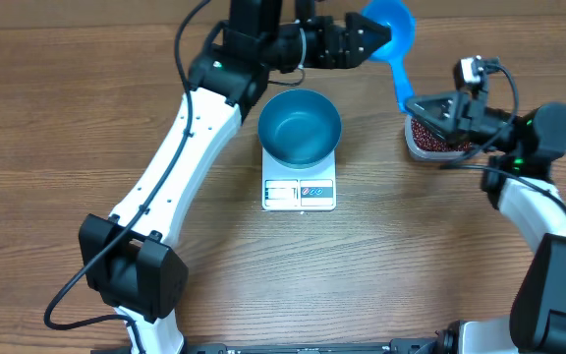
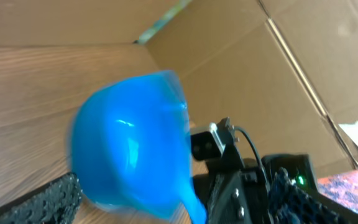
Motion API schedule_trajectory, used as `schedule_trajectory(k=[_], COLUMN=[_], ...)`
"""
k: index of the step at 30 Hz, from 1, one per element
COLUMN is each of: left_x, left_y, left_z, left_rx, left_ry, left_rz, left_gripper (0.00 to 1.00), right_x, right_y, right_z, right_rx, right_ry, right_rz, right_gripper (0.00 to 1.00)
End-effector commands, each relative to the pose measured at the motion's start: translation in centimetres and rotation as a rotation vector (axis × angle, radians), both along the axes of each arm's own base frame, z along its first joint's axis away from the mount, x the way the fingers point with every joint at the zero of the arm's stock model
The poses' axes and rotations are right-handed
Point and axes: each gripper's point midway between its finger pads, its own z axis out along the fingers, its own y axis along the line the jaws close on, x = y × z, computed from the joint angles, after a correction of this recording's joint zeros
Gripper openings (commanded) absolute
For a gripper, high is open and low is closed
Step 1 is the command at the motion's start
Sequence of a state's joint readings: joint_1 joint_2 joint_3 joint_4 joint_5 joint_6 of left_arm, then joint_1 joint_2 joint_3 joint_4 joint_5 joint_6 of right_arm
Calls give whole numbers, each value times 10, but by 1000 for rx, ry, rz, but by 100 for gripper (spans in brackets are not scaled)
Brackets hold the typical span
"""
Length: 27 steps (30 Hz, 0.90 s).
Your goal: Scoop item into bowl and weigh 150g on scale
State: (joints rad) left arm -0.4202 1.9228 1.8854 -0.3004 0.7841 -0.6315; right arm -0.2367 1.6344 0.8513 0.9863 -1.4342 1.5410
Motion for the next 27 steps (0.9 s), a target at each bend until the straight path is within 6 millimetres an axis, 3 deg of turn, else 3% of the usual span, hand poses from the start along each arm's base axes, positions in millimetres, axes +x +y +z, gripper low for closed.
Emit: schedule_trajectory(k=[1,9,20,23,27], left_x=[4,15,13,16,20], left_y=[20,50,56,61,73], left_z=[0,-16,-27,-28,-43], left_rx=[19,69,124,129,191], left_ry=[-13,34,6,11,38], left_rz=[5,50,37,53,101], left_gripper=[100,100,100,100,99], right_x=[-12,-13,-25,-21,-21], right_y=[-30,-80,-91,-100,-115], right_z=[-13,-44,-89,-114,-161], right_rx=[-63,-47,-58,-138,-335], right_ry=[-85,-44,2,52,177], right_rz=[29,-115,-207,-299,-413], right_gripper=[4,4,4,4,4])
